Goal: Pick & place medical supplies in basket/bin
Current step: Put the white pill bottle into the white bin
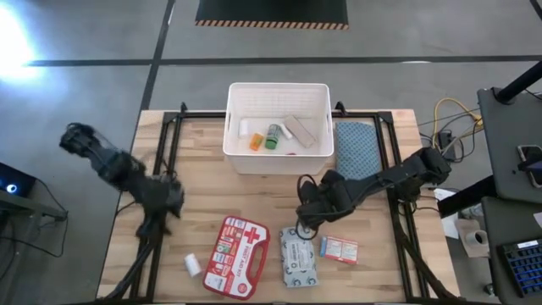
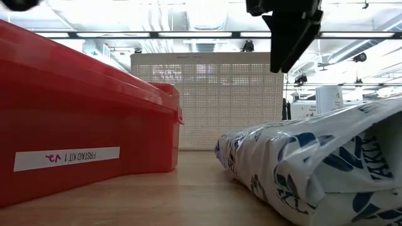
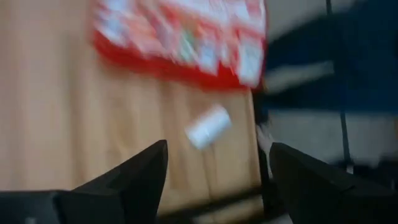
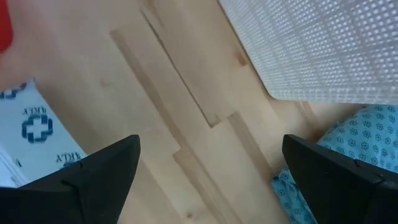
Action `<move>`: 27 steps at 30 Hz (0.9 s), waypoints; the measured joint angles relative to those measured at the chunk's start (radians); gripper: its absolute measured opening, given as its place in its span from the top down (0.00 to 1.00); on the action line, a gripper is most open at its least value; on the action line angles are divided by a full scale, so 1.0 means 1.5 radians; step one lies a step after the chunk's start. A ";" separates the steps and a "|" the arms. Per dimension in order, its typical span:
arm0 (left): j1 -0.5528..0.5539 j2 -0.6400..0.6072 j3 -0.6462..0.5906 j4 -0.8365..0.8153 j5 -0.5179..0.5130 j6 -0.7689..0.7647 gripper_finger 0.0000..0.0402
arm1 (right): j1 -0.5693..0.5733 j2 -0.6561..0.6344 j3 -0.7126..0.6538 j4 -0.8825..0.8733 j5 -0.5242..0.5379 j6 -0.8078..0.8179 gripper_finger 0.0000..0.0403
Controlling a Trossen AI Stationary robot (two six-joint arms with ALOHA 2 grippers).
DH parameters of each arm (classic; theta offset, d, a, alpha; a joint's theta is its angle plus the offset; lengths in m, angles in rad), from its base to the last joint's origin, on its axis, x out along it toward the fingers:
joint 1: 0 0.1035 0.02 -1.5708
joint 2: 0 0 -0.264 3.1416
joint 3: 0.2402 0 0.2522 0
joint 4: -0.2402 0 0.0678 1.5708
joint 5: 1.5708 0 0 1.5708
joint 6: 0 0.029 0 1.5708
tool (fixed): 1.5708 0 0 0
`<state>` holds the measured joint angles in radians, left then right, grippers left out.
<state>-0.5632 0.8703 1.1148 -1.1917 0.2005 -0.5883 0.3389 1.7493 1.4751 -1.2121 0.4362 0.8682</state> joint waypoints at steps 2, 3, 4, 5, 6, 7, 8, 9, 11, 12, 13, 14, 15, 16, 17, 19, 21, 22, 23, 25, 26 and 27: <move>-0.079 0.017 -0.038 0.040 -0.001 -0.036 0.36 | 0.000 0.000 0.004 0.000 0.001 0.006 0.05; -0.112 0.029 -0.058 0.071 -0.006 -0.045 0.36 | 0.000 0.000 0.005 0.000 0.000 0.009 0.05; -0.142 0.043 -0.079 0.106 -0.010 -0.049 0.36 | 0.000 0.000 0.006 0.000 0.000 0.012 0.05; -0.168 0.058 -0.100 0.139 -0.011 -0.050 0.36 | 0.000 0.000 0.006 0.000 0.000 0.014 0.05; -0.192 0.073 -0.122 0.164 -0.013 -0.050 0.36 | 0.001 0.000 0.006 0.000 0.000 0.016 0.05; -0.213 0.088 -0.141 0.177 -0.015 -0.048 0.36 | 0.001 0.000 0.006 -0.001 0.000 0.017 0.05; -0.230 0.104 -0.160 0.178 -0.017 -0.046 0.36 | 0.001 0.000 0.006 -0.001 0.000 0.017 0.05; -0.243 0.119 -0.175 0.173 -0.017 -0.046 0.36 | 0.000 0.000 0.006 -0.001 0.000 0.017 0.05; -0.252 0.148 -0.198 0.170 -0.018 -0.046 0.36 | 0.000 0.000 0.006 -0.001 -0.001 0.015 0.05; -0.252 0.160 -0.203 0.171 -0.019 -0.048 0.35 | 0.000 0.000 0.006 -0.001 -0.006 0.014 0.05; -0.251 0.172 -0.204 0.172 -0.024 -0.049 0.34 | 0.000 0.000 0.006 -0.001 -0.013 0.012 0.05; -0.251 0.182 -0.204 0.174 -0.036 -0.049 0.34 | 0.000 0.000 0.006 -0.001 -0.020 0.011 0.05; -0.251 0.193 -0.199 0.172 -0.049 -0.042 0.33 | 0.000 0.000 0.006 -0.001 -0.027 0.011 0.05; -0.252 0.204 -0.191 0.173 -0.064 -0.022 0.32 | 0.000 0.000 0.006 -0.001 -0.032 0.011 0.05; -0.252 0.215 -0.181 0.178 -0.082 0.005 0.31 | 0.001 0.000 0.006 -0.001 -0.034 0.012 0.05; -0.253 0.237 -0.169 0.188 -0.111 0.063 0.29 | 0.001 0.000 0.006 -0.001 -0.035 0.013 0.05; -0.253 0.254 -0.167 0.198 -0.126 0.108 0.26 | 0.001 0.000 0.006 -0.001 -0.036 0.013 0.05; -0.253 0.259 -0.171 0.212 -0.131 0.126 0.26 | 0.001 0.000 0.006 -0.001 -0.036 0.012 0.05; -0.253 0.262 -0.177 0.227 -0.134 0.142 0.25 | 0.001 0.000 0.006 -0.002 -0.036 0.011 0.05; -0.253 0.271 -0.194 0.268 -0.135 0.172 0.24 | 0.000 -0.001 0.006 -0.001 -0.036 0.004 0.05; -0.253 0.277 -0.202 0.299 -0.136 0.187 0.24 | 0.000 -0.001 0.006 -0.002 -0.037 0.000 0.05; -0.253 0.284 -0.210 0.330 -0.137 0.202 0.24 | 0.000 -0.001 0.006 -0.002 -0.041 -0.004 0.05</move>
<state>-0.9424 1.2962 0.8000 -0.6966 -0.0046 -0.2854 0.3393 1.7485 1.4845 -1.2149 0.3742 0.8620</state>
